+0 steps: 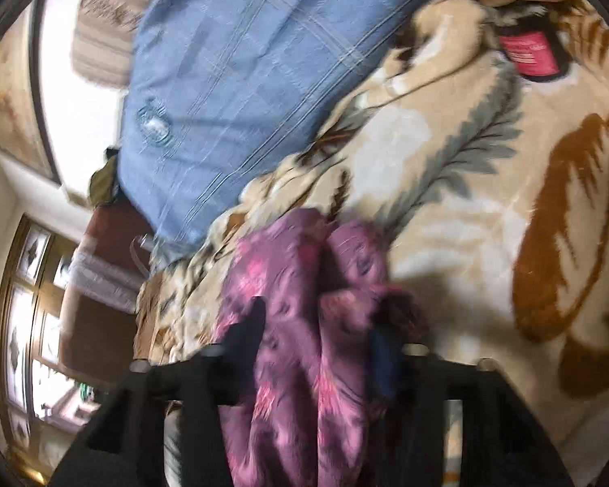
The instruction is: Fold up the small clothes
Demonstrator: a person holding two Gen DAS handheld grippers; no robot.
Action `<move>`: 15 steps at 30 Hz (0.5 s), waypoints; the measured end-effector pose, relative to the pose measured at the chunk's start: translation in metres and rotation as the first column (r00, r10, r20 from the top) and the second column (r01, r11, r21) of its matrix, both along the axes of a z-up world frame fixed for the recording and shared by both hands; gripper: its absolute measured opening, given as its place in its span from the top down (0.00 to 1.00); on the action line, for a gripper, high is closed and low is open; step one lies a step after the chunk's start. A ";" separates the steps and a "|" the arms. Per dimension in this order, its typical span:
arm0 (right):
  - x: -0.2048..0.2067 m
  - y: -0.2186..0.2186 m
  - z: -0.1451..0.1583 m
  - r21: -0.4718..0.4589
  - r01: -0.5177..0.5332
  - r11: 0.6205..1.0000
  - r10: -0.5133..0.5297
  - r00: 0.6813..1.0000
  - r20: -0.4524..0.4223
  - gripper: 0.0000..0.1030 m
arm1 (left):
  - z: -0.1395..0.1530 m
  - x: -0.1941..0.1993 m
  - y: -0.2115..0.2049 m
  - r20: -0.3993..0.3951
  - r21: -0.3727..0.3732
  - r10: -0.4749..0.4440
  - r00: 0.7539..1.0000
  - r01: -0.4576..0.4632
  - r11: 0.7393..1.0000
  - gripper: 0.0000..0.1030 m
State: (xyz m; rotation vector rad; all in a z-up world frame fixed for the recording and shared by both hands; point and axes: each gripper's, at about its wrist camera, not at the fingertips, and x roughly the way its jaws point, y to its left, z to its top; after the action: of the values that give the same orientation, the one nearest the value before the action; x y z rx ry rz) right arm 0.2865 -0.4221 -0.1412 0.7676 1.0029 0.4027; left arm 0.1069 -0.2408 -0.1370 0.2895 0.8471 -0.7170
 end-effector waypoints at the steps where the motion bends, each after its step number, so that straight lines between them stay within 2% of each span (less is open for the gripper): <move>1: 0.005 -0.001 -0.005 0.002 0.014 1.000 -0.013 1.000 -0.021 0.61 | 0.001 -0.003 0.002 0.003 -0.001 -0.004 1.000 0.004 1.000 0.94; 2: 0.008 -0.003 -0.008 0.011 0.033 0.999 -0.033 0.999 -0.032 0.69 | 0.003 -0.005 0.003 0.003 -0.006 -0.004 1.000 0.004 1.000 0.94; 3: 0.009 -0.003 -0.006 0.015 0.036 0.999 -0.035 0.999 -0.023 0.92 | 0.006 -0.007 0.005 0.000 -0.014 -0.001 1.000 0.001 1.000 0.94; 4: 0.007 0.000 0.003 -0.008 0.035 0.999 -0.035 0.999 0.014 0.96 | 0.013 -0.009 0.007 0.002 -0.028 0.000 1.000 0.000 1.000 0.94; 6: -0.001 0.005 0.026 -0.013 0.015 1.000 -0.013 0.991 0.132 0.96 | 0.022 -0.012 0.010 0.005 -0.058 -0.006 1.000 0.006 0.998 0.94; 8: -0.001 0.009 0.036 -0.064 0.018 0.998 -0.007 0.985 0.172 0.96 | 0.025 -0.008 0.007 -0.004 -0.073 -0.001 1.000 0.000 0.997 0.94; 10: 0.007 0.008 0.022 -0.121 0.044 0.992 -0.030 0.993 0.112 0.94 | 0.014 0.002 -0.002 -0.031 -0.045 -0.016 0.999 0.015 0.999 0.94; 12: 0.014 -0.003 -0.008 -0.163 0.069 0.984 -0.071 0.997 -0.007 0.92 | -0.009 0.012 -0.011 -0.093 -0.012 -0.035 0.995 0.034 0.999 0.94; 13: 0.013 -0.006 -0.013 -0.162 0.075 0.984 -0.080 0.996 -0.024 0.92 | -0.016 0.013 -0.012 -0.111 0.010 -0.034 0.993 0.035 0.999 0.94; 14: 0.012 -0.012 -0.015 -0.132 0.087 0.987 -0.092 0.995 -0.027 0.90 | -0.015 0.010 -0.011 -0.108 -0.001 -0.036 0.993 0.036 0.999 0.93; 15: 0.008 -0.015 -0.013 -0.102 0.096 0.990 -0.099 0.995 -0.019 0.84 | -0.007 0.005 -0.005 -0.109 -0.041 -0.039 0.993 0.035 0.999 0.86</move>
State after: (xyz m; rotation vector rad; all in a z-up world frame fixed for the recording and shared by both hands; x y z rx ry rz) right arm 0.2945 -0.4375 -0.1539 0.7281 0.9960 0.2571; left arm 0.1118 -0.2460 -0.1443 0.2329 0.9330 -0.7885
